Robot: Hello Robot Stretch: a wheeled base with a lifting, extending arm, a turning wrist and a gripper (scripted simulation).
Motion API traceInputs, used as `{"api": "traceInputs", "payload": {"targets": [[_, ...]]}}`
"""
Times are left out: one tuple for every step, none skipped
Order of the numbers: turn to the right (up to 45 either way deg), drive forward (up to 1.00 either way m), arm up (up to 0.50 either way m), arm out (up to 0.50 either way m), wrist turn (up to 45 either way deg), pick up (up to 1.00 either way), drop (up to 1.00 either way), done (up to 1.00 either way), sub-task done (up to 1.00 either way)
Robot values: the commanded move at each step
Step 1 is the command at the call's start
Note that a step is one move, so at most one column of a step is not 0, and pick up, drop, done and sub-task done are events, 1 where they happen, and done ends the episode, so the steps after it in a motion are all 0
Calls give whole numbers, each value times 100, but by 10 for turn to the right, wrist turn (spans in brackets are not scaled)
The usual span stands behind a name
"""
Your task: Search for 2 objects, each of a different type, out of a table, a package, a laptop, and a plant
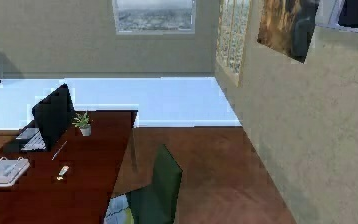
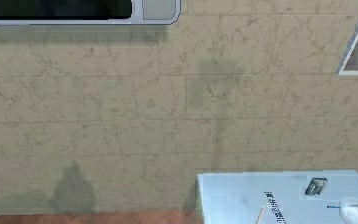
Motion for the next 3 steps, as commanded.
{"api": "traceInputs", "payload": {"targets": [[0,55,0,0,0,0,0,0,0],[-420,0,0,0,0,0,0,0,0],[0,0,0,0,0,0,0,100,0]]}}
